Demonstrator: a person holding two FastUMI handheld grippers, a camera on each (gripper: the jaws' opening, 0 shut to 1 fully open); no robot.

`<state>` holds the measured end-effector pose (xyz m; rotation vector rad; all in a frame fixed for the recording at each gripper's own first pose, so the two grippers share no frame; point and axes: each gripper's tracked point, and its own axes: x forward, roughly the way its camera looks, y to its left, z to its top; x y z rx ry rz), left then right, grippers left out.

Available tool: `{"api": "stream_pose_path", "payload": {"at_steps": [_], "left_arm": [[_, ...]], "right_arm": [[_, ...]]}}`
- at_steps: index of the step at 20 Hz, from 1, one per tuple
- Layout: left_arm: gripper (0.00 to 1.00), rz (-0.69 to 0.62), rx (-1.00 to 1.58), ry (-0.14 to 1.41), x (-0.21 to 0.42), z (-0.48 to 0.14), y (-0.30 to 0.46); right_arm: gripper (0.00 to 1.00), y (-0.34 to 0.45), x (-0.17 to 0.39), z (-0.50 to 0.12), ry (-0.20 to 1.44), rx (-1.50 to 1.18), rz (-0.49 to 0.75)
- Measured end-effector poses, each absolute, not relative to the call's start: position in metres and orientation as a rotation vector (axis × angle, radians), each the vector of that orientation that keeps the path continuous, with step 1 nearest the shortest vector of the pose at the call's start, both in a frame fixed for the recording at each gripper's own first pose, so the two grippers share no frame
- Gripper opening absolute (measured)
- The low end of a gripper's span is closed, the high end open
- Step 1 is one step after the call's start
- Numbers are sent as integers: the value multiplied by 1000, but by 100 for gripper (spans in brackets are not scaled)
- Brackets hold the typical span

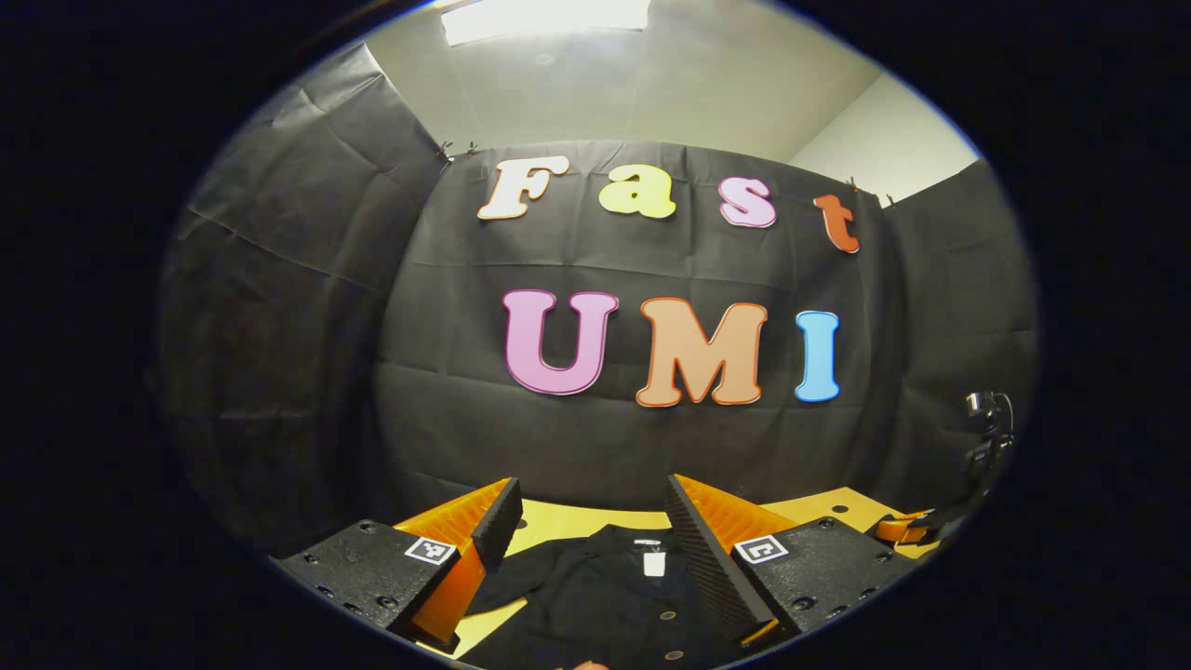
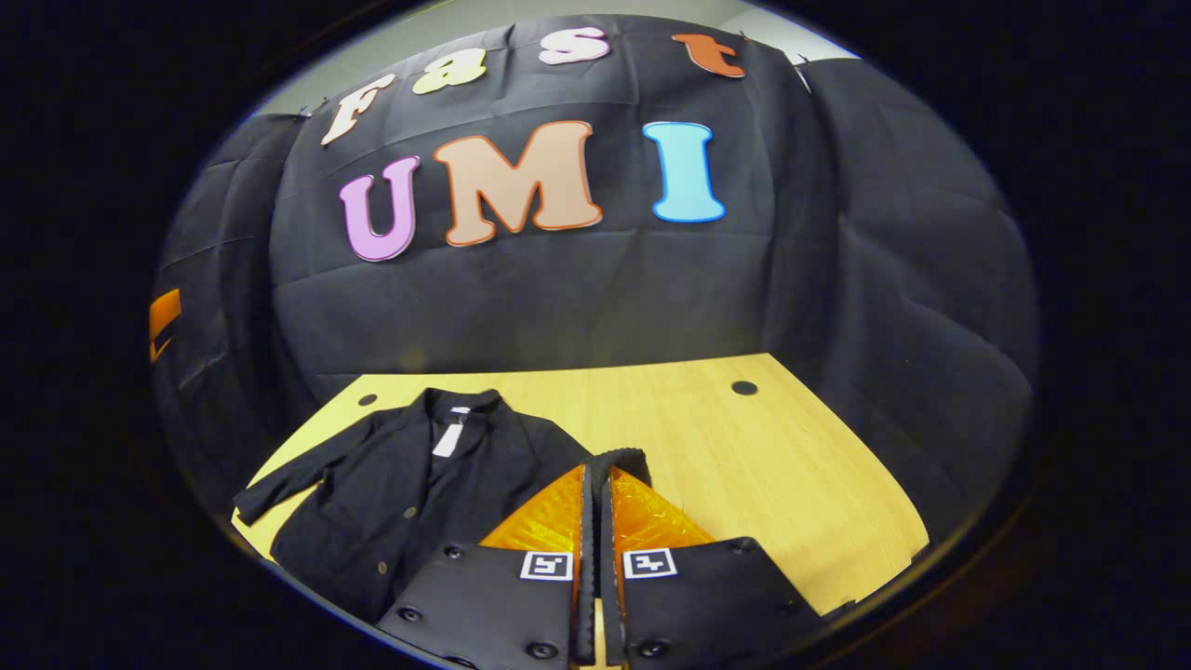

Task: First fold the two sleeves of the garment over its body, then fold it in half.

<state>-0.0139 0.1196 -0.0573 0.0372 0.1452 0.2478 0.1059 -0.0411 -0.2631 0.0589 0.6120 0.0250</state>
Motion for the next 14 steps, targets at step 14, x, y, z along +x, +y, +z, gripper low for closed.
{"api": "stream_pose_path", "payload": {"at_steps": [14], "left_arm": [[92, 314, 72, 211, -26, -78, 238]], "right_arm": [[6, 108, 169, -255, 555, 14, 157]]}}
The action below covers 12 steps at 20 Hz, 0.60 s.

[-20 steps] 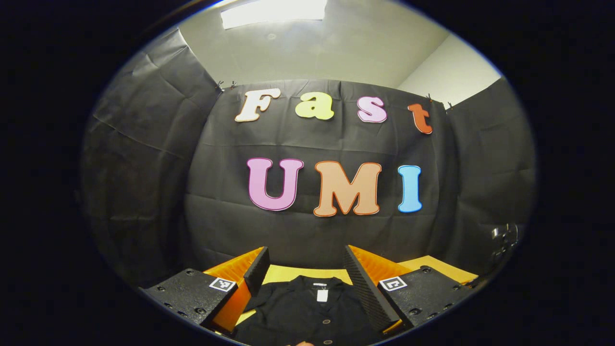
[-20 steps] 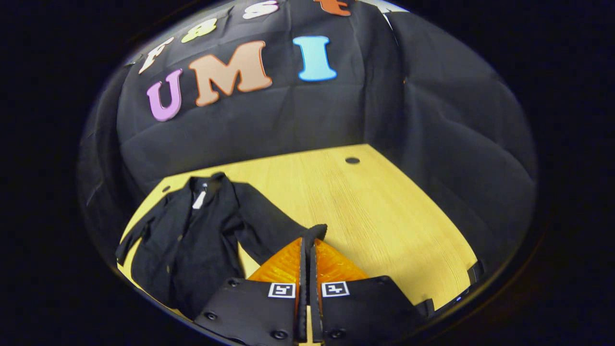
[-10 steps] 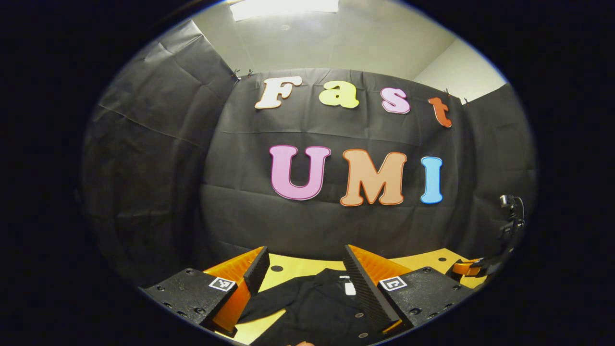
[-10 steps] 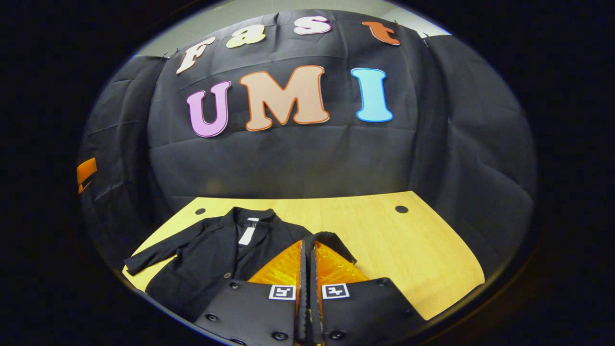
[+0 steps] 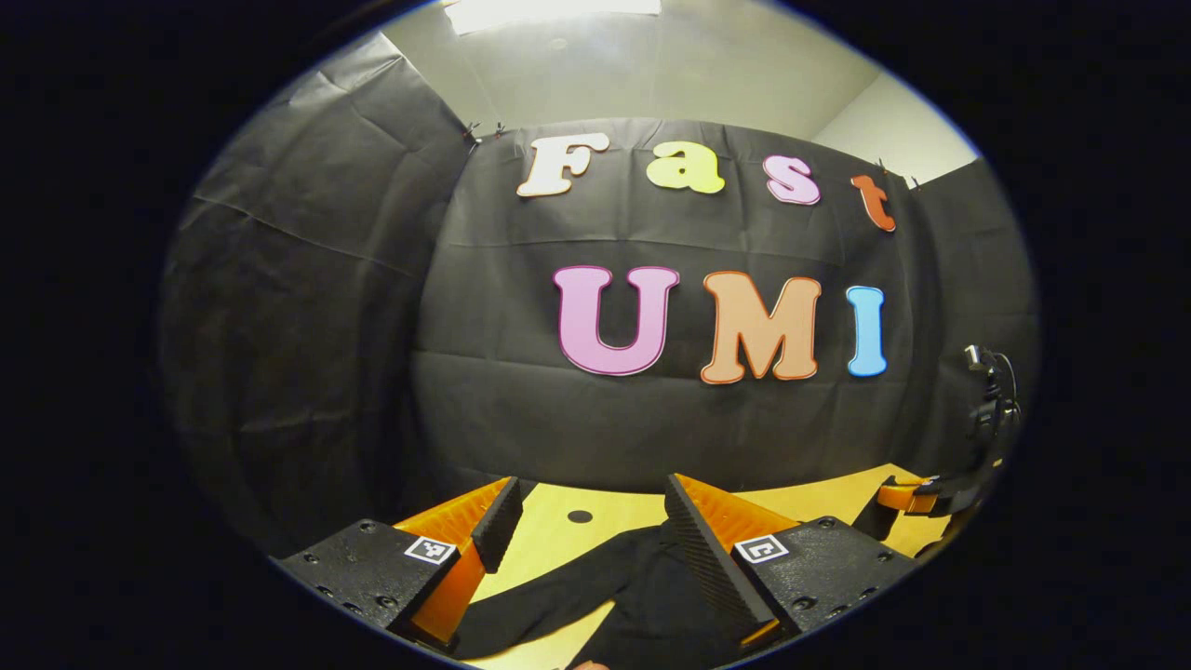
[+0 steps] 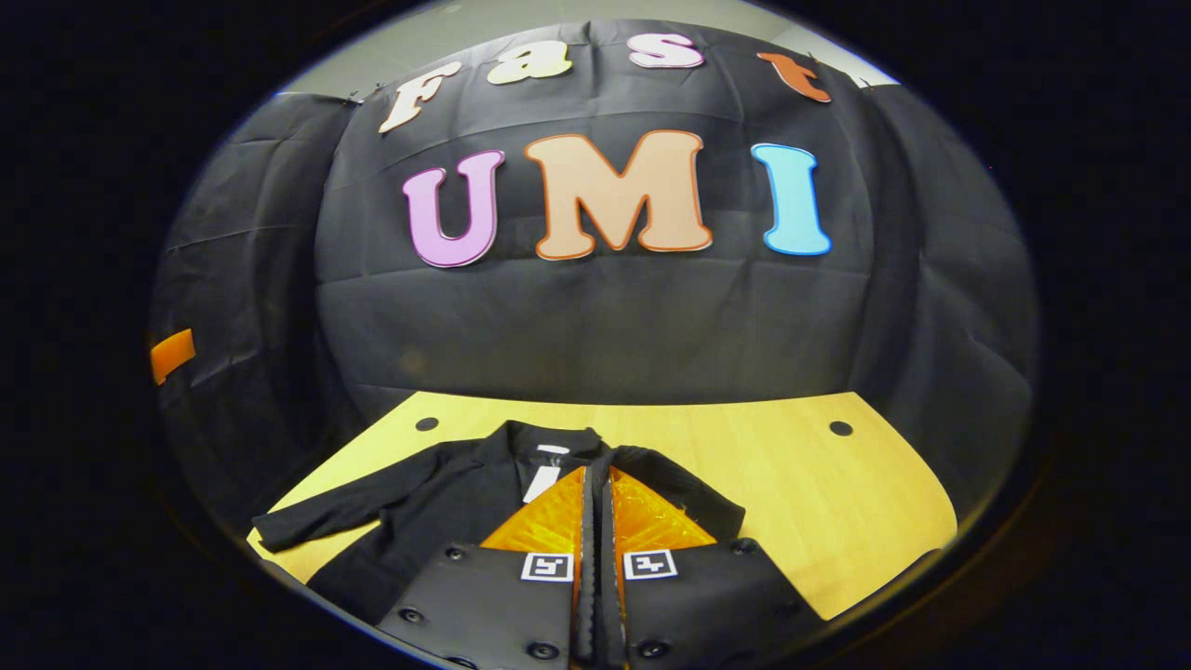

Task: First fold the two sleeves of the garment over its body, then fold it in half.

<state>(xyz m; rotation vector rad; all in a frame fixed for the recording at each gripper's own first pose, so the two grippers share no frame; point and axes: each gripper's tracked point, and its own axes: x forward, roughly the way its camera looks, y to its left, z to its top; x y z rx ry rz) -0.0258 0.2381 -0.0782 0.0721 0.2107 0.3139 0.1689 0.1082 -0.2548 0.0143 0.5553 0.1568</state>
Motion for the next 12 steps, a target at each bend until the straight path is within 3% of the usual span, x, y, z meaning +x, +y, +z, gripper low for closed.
{"api": "stream_pose_path", "payload": {"at_steps": [12], "left_arm": [[92, 468, 46, 305, -69, -111, 336]], "right_arm": [[5, 238, 198, -293, 632, -62, 305]]}}
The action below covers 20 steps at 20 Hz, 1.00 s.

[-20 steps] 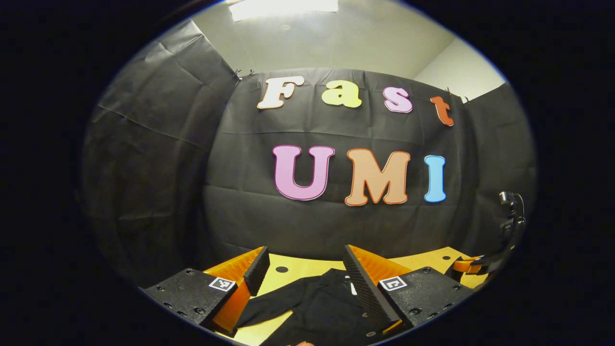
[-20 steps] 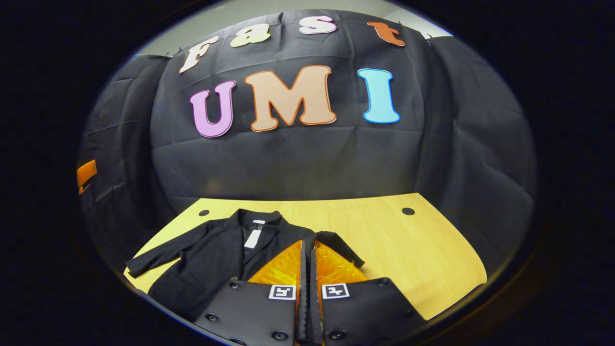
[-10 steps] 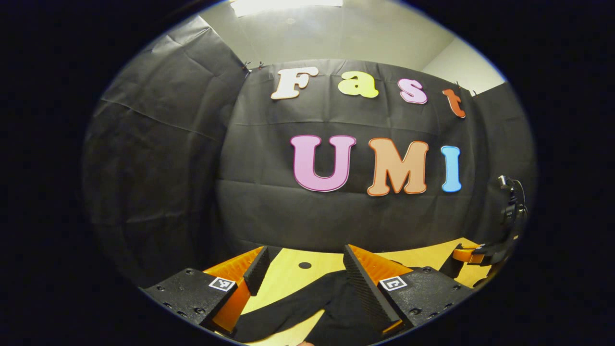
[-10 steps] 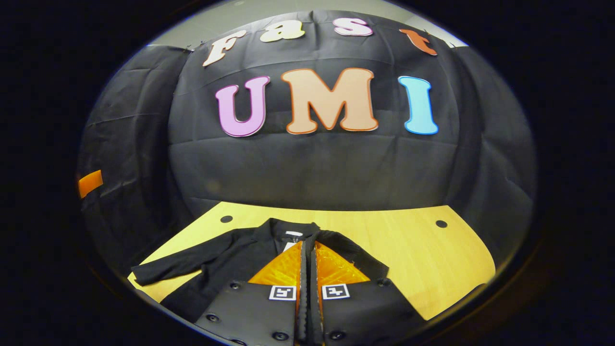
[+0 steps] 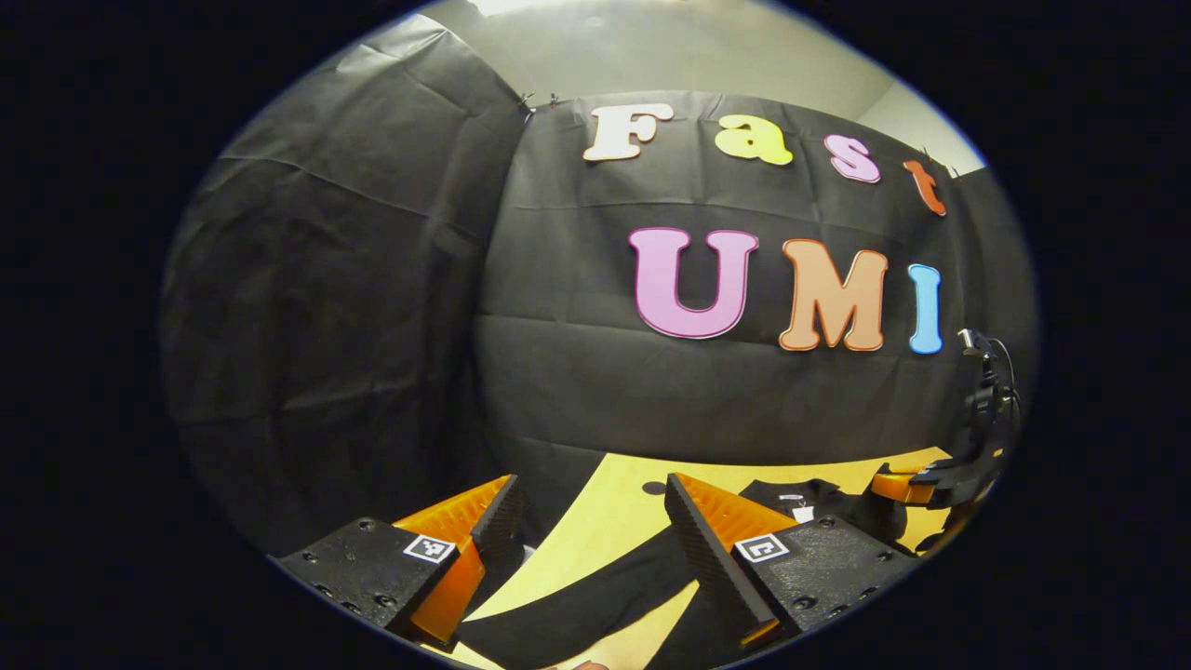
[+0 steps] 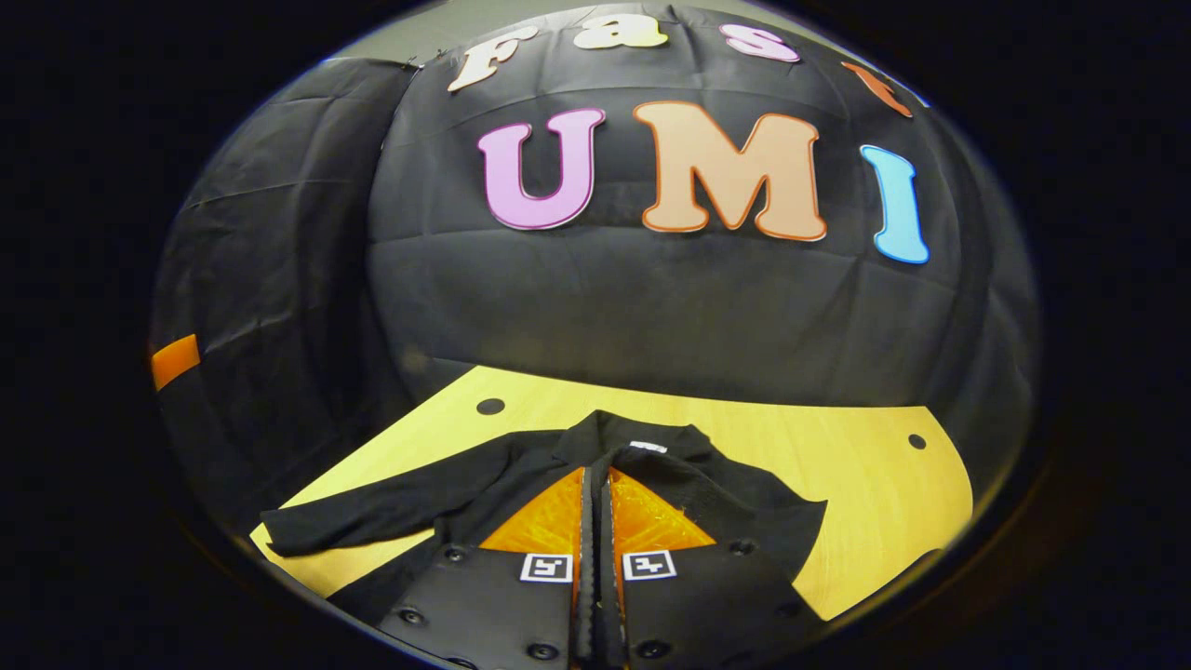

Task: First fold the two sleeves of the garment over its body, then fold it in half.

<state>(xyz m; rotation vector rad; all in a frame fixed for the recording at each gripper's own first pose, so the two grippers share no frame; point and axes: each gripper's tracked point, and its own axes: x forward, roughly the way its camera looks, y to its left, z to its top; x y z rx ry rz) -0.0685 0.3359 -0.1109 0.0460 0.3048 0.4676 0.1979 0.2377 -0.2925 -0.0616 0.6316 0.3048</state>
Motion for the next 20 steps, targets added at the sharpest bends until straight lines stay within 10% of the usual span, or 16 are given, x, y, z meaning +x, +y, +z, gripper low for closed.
{"api": "stream_pose_path", "payload": {"at_steps": [10, 13, 20], "left_arm": [[95, 593, -78, 525, -131, -177, 387], [96, 598, -122, 602, -142, -203, 394], [97, 565, -250, 840, -162, -282, 391]], "right_arm": [[11, 324, 201, -317, 677, -52, 436], [96, 328, 213, -298, 599, -43, 417], [97, 298, 212, -288, 586, -80, 375]]}}
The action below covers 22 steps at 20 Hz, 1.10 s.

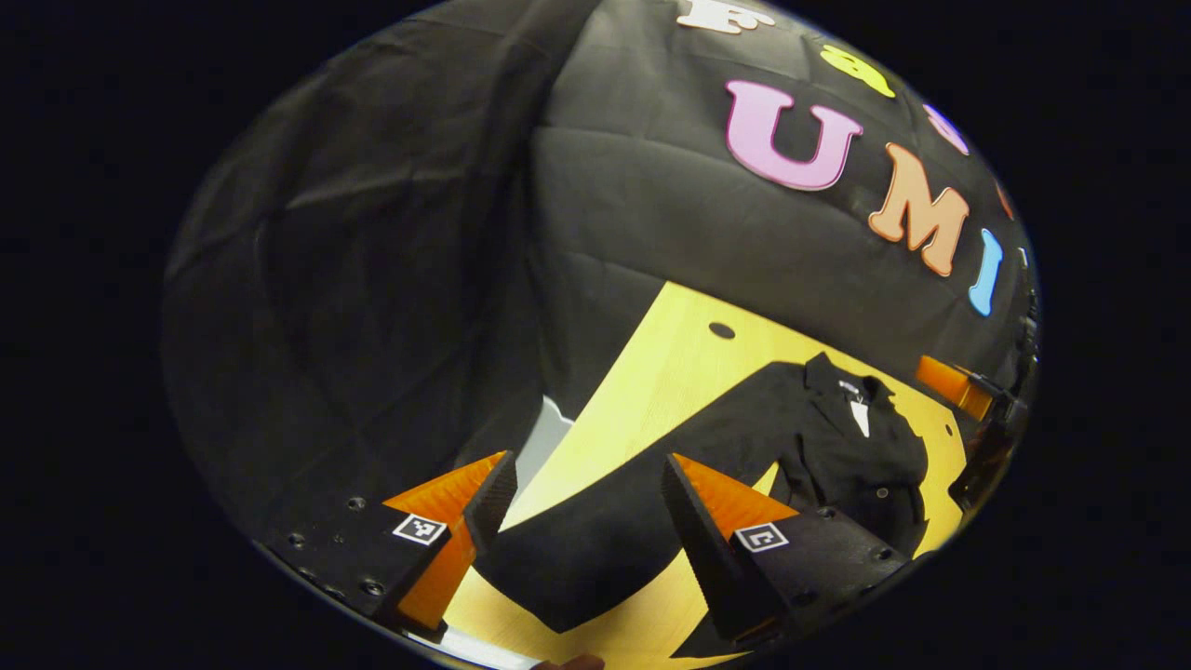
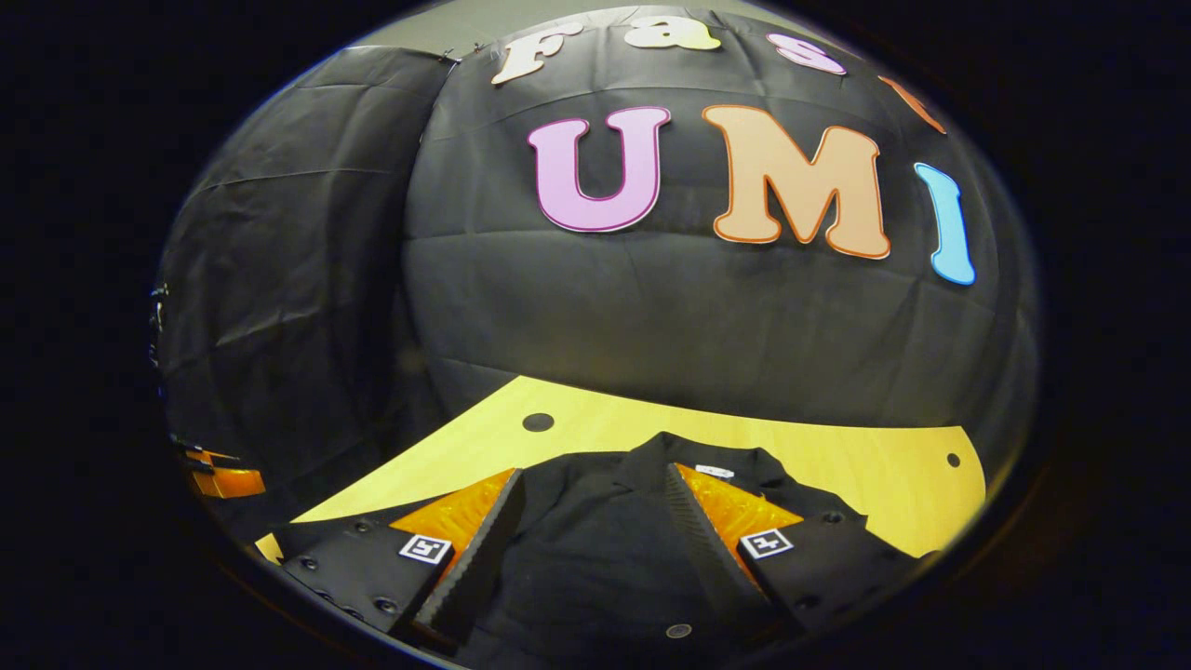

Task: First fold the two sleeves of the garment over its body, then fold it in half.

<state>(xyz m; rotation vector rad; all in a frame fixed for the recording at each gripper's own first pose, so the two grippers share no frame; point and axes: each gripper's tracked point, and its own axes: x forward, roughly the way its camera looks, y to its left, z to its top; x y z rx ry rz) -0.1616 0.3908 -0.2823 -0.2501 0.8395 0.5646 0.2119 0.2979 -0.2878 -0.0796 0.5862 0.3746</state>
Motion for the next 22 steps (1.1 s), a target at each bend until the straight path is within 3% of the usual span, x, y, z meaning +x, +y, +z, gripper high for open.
{"api": "stream_pose_path", "payload": {"at_steps": [15, 20, 22], "left_arm": [[96, 542, -164, 1115, -211, -370, 372], [96, 525, -98, 1066, -206, -367, 378], [87, 499, -74, 1030, -203, -364, 376]], "right_arm": [[96, 235, 196, -266, 552, -156, 297], [98, 206, 185, -259, 543, -141, 263], [98, 192, 180, -257, 546, -135, 244]]}}
